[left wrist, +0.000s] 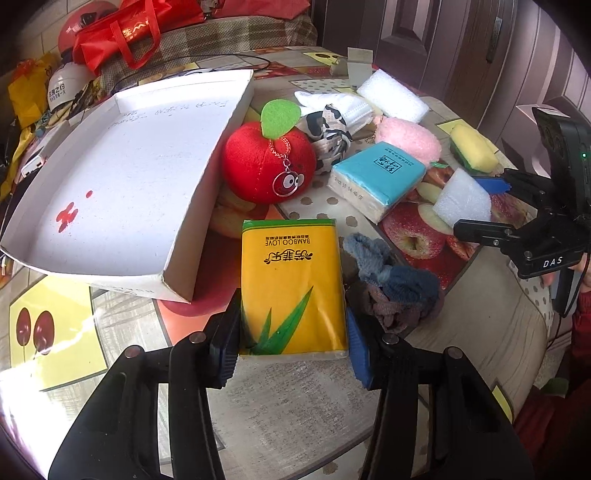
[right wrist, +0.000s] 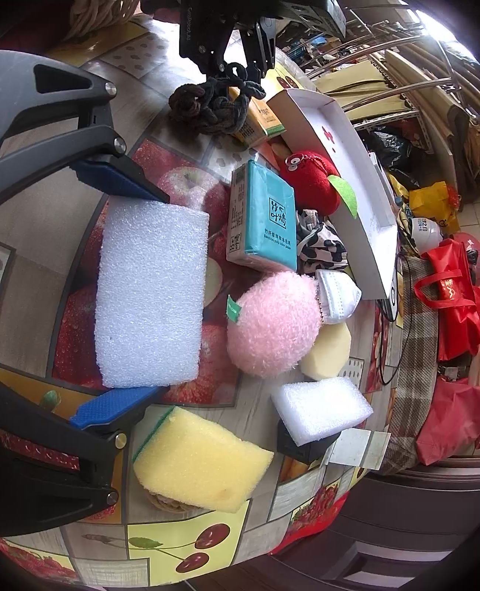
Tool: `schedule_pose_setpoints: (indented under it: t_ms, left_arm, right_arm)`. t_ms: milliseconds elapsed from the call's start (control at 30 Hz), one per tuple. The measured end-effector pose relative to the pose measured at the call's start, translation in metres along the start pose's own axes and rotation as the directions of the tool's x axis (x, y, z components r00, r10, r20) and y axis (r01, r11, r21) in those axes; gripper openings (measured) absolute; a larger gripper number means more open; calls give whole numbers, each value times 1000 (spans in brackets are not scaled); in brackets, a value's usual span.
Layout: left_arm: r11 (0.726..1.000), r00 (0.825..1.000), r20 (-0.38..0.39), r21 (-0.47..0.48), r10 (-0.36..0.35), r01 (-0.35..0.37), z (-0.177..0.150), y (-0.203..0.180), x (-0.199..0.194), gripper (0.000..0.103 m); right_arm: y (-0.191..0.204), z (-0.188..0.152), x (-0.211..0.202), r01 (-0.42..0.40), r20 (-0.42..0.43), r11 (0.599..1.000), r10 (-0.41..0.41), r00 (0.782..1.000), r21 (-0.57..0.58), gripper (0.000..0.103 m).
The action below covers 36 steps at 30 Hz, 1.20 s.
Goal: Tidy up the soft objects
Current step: 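Carry the foam block and tissue pack with both grippers over the white tray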
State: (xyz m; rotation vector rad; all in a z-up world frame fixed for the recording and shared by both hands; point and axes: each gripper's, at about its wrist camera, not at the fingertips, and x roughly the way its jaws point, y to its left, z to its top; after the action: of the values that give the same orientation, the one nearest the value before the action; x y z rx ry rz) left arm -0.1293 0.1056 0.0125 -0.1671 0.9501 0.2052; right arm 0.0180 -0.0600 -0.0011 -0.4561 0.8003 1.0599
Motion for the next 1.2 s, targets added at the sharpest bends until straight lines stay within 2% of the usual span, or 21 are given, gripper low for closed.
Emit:
schedule_pose_setpoints:
  t_ms: [167,233,267,333,467,533,600,667,733,767,833,867,900,1000,1100,1200]
  left_arm:
    - [1000,997,82,5,13,-14,-6,4,-15,49]
    - [999,986,157,-4,49,-49,-7,8,-26,49]
    - [998,975,211,-7,65,-65,-8,11,-34,49]
    - [992,943,310,-34,123,-118,-11,19,-47,49]
    - [965,837,480,-127,261,-228,-17,39,-68,49]
    - [951,799,516,-176,309,-255,-20,52,-75,49]
    - [936,769,534,-216,351,-277,-22,65,-78,49]
    - [922,749,538,-250,386,-296,-23,78,-79,49]
    - [911,742,533,-287,408,-295,-24,90,-79,49]
    - [908,745,525,-304,411,-287,-25,97,-78,49]
    - [904,763,500,-337,409,-264,-24,109,-75,49]
    - [902,766,496,-347,410,-258,-24,114,-74,49]
    - [898,757,502,-350,419,-266,-24,115,-75,49]
    - [883,714,525,-347,463,-317,-22,120,-77,49]
    - [869,709,514,-381,483,-316,-17,137,-73,49]
    - [849,684,515,-410,517,-333,-11,152,-71,49]
  right_arm:
    - [3,0,-7,-12,34,1000,12,999,-13,89]
    - [2,2,-18,-2,89,1000,2,996,-2,89]
    - [1,5,-26,1,136,1000,-3,991,10,89]
    - [1,9,-47,3,257,999,-12,966,33,89]
    - [4,7,-75,18,496,993,-74,865,117,89]
    - [7,7,-77,28,553,990,-102,827,141,89]
    - [14,7,-74,38,580,988,-119,806,150,89]
    - [23,12,-71,42,585,989,-117,803,141,89]
    - [32,17,-69,21,602,992,-92,793,125,89]
    - [38,21,-65,10,601,993,-77,795,114,89]
    - [52,25,-58,-19,591,996,-34,806,84,89]
    - [61,29,-55,-29,588,997,-15,809,65,89]
    - [69,32,-51,-39,589,998,4,808,46,89]
    - [97,42,-41,-54,587,999,50,808,-11,89]
    - [123,53,-27,-98,571,994,112,813,-55,89]
    - [153,65,-11,-152,534,984,180,826,-95,89]
